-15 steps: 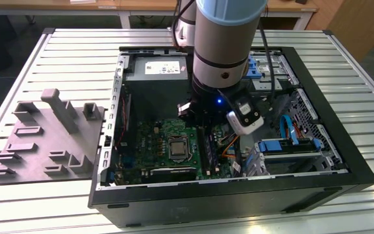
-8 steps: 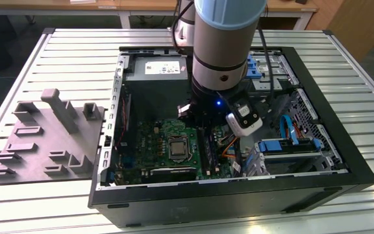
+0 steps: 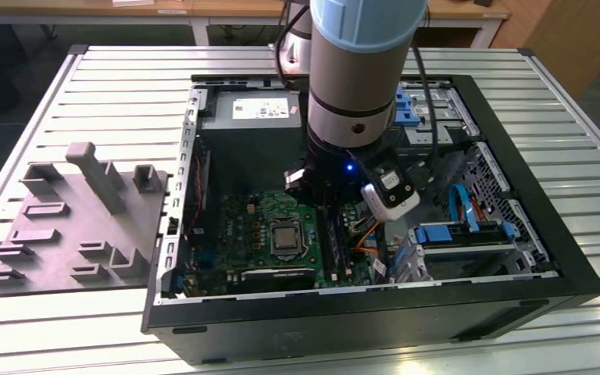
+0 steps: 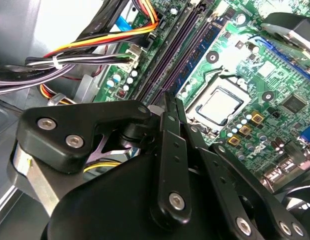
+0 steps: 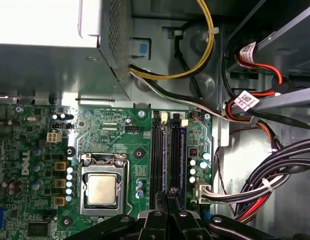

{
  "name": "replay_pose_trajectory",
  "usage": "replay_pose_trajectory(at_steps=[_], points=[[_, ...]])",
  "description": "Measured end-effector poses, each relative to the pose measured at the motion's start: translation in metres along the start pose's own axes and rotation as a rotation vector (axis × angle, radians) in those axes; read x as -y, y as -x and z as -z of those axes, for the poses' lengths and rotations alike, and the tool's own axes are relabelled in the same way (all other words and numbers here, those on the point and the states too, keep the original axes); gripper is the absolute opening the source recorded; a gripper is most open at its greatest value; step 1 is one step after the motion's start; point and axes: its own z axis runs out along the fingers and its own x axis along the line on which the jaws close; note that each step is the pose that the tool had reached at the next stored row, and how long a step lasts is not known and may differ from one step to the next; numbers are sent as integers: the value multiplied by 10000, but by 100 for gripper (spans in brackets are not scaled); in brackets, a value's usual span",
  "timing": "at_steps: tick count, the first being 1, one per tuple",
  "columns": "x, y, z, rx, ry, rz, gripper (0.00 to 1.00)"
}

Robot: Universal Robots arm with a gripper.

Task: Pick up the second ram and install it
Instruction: 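Insert the second ram into the second slot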

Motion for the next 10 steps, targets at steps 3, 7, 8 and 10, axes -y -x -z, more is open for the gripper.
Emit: replay_pose_trajectory(at_steps=[3,7,8,10], points=[[1,-1,-14,2,-1,2,11],[2,-2,-19,2,-1,1,11],[2,-4,-22,4,1,1,11],[2,-7,-26,8,0,2,11]])
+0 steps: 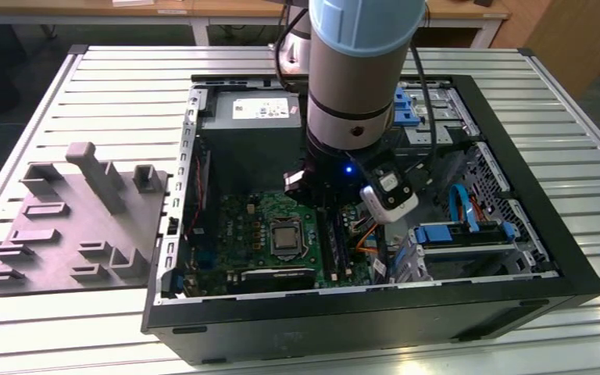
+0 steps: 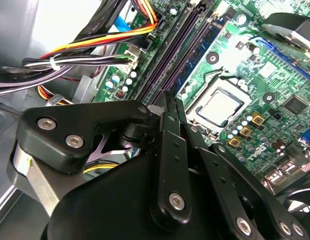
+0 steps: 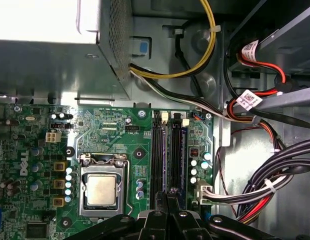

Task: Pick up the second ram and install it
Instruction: 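Insert the second ram into the second slot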

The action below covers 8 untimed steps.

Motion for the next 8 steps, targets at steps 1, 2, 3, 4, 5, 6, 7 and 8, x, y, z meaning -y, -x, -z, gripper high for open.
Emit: replay_pose_trajectory(at_steps=[1,2,3,4,5,6,7,8], points=[[0,-2,-2,2,0,0,11],[0,-4,-4,3,1,0,11],[0,-6,-7,5,2,0,11],[0,-8,-11,8,2,1,11],[0,-11,-16,11,2,0,11],[1,-12,-18,13,0,2,11],[1,-12,-19,12,-1,2,11],[1,-12,-19,13,-2,2,11]])
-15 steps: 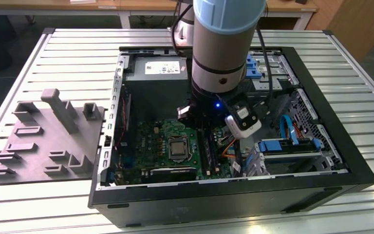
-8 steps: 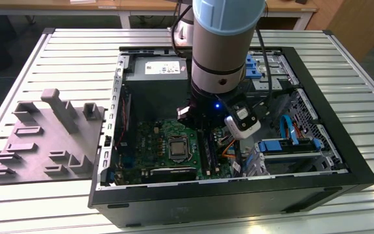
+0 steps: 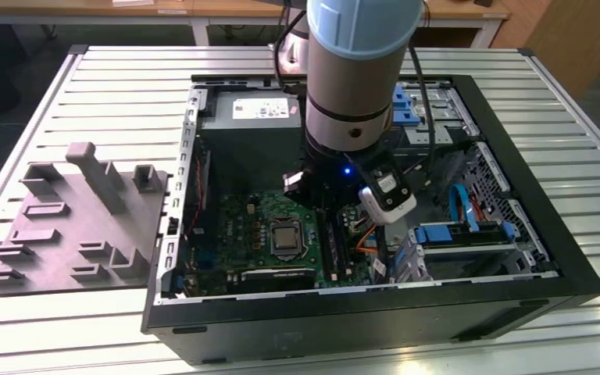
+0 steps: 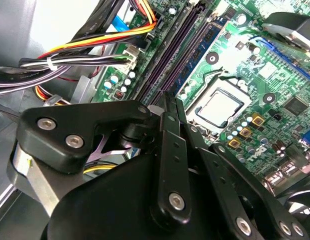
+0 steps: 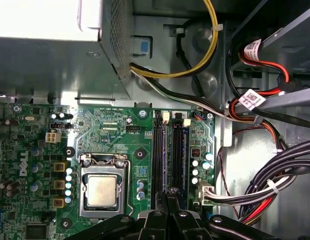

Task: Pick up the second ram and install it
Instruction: 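Insert the second ram into the second slot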

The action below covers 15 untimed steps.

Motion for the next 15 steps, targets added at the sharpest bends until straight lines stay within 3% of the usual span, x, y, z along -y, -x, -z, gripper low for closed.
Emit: replay_pose_trajectory(at_steps=[5,10,15], points=[[3,-2,-7,3,30,-3,11],[12,-1,-10,5,154,-7,11],[27,-2,-17,5,160,-7,11]])
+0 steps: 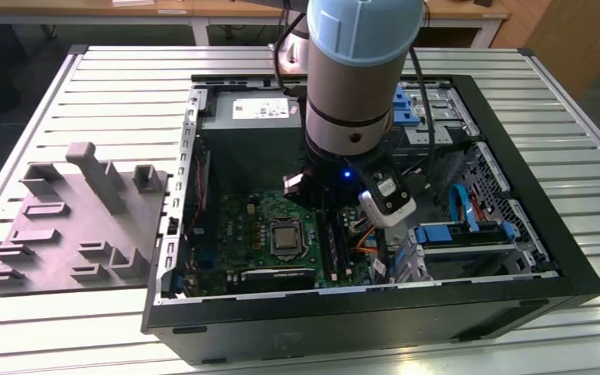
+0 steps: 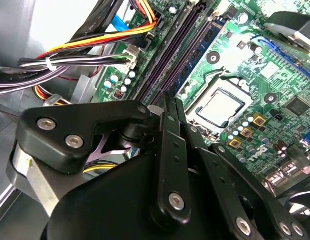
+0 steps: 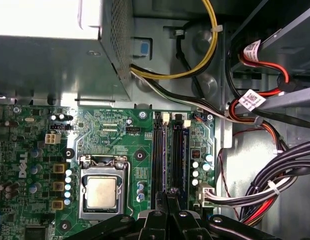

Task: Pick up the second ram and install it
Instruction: 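Insert the second ram into the second slot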

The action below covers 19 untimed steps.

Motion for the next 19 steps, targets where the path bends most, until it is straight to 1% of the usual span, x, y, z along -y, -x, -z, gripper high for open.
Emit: replay_pose_trajectory(at_steps=[14,19], points=[[6,-5,-31,1,11,0,11],[6,-8,-38,3,32,-1,11]])
